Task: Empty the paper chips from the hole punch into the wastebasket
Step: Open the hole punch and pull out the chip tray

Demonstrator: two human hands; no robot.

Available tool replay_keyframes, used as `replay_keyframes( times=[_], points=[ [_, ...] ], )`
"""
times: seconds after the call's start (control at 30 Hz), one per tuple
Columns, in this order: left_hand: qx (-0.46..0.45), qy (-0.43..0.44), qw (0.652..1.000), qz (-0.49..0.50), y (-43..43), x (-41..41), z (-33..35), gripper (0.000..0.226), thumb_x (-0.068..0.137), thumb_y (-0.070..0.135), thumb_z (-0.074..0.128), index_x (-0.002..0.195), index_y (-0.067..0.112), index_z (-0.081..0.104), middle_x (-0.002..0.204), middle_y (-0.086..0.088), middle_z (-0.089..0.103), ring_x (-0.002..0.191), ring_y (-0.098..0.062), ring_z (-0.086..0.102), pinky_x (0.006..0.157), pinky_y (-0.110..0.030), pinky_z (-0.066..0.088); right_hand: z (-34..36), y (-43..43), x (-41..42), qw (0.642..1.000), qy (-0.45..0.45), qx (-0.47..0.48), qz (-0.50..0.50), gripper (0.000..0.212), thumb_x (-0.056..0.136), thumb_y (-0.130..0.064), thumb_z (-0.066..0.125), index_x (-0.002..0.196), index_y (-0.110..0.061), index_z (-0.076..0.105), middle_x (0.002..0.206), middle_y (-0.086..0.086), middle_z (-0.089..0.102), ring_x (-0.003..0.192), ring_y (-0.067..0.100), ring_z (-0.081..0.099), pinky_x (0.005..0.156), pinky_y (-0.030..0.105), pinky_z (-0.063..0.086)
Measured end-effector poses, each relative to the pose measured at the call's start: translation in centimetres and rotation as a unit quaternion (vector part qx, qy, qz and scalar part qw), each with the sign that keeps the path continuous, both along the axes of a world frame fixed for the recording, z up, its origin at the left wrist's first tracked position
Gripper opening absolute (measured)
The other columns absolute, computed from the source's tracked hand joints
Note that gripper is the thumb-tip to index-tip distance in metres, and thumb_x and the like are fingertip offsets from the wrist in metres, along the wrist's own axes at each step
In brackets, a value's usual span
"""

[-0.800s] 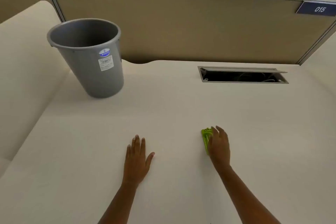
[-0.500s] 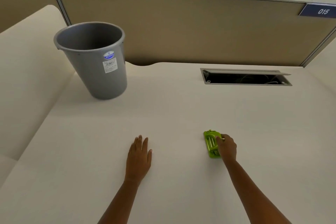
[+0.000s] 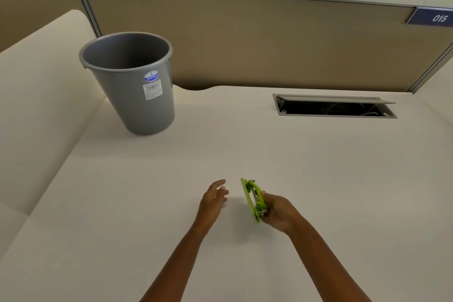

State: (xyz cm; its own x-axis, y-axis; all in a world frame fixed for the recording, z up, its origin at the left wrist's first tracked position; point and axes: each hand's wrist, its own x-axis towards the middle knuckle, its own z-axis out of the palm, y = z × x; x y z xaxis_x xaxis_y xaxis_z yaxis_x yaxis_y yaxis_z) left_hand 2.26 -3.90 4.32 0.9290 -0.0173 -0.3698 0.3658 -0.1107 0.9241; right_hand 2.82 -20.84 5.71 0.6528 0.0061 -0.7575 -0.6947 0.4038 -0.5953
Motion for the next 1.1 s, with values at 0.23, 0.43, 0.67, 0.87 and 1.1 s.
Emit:
replay_keyframes(
  times=[0.23, 0.43, 0.67, 0.87, 1.1],
  points=[
    [-0.145, 0.042, 0.988, -0.013, -0.8, 0.1, 1.3, 0.023, 0.094, 0.011, 0.048, 0.116, 0.011, 0.056, 0.087, -0.006, 0.062, 0.078, -0.017, 0.063, 0.067, -0.024, 0.055, 0.7, 0.8, -0.6, 0.991, 0.039, 0.125, 0.033, 0.034, 0.094, -0.002, 0.034, 0.076, 0.007, 0.061, 0.052, 0.017, 0.068, 0.041, 0.024, 0.066, 0.039, 0.026, 0.054],
    [-0.162, 0.023, 0.987, -0.005, -1.1, 0.1, 2.0, 0.024, 0.092, 0.003, 0.049, 0.114, -0.002, 0.058, 0.079, -0.007, 0.061, 0.066, -0.015, 0.060, 0.059, -0.020, 0.054, 0.7, 0.7, -0.8, 0.989, 0.022, 0.143, 0.037, 0.039, 0.092, -0.008, 0.042, 0.067, 0.003, 0.069, 0.055, 0.012, 0.063, 0.042, 0.020, 0.061, 0.045, 0.023, 0.053],
    [-0.189, 0.011, 0.981, 0.030, -1.5, -0.2, 2.4, 0.021, 0.093, 0.004, 0.049, 0.108, 0.000, 0.062, 0.084, -0.005, 0.064, 0.066, -0.015, 0.059, 0.059, -0.017, 0.054, 2.0, 0.8, -0.7, 0.990, 0.007, 0.135, 0.049, 0.046, 0.094, -0.028, 0.047, 0.068, -0.003, 0.075, 0.056, 0.008, 0.069, 0.045, 0.017, 0.066, 0.045, 0.024, 0.055],
    [-0.317, 0.042, 0.945, 0.075, -2.0, -0.4, 3.1, 0.038, 0.100, 0.025, 0.032, 0.092, 0.008, 0.065, 0.091, -0.009, 0.065, 0.082, -0.020, 0.063, 0.073, -0.028, 0.053, 3.7, 1.2, -0.1, 0.992, -0.067, 0.001, 0.110, 0.032, 0.090, -0.036, 0.052, 0.088, -0.009, 0.067, 0.072, 0.009, 0.063, 0.064, 0.018, 0.059, 0.058, 0.029, 0.051],
    [-0.400, 0.122, 0.904, 0.088, -2.3, -0.3, 3.6, 0.051, 0.096, 0.049, 0.023, 0.097, 0.014, 0.061, 0.099, -0.010, 0.064, 0.091, -0.023, 0.060, 0.077, -0.036, 0.049, 5.8, 3.2, -0.4, 0.960, -0.168, -0.139, 0.177, 0.021, 0.093, -0.022, 0.051, 0.077, -0.013, 0.062, 0.068, 0.002, 0.055, 0.057, 0.011, 0.053, 0.051, 0.020, 0.048]
  ],
)
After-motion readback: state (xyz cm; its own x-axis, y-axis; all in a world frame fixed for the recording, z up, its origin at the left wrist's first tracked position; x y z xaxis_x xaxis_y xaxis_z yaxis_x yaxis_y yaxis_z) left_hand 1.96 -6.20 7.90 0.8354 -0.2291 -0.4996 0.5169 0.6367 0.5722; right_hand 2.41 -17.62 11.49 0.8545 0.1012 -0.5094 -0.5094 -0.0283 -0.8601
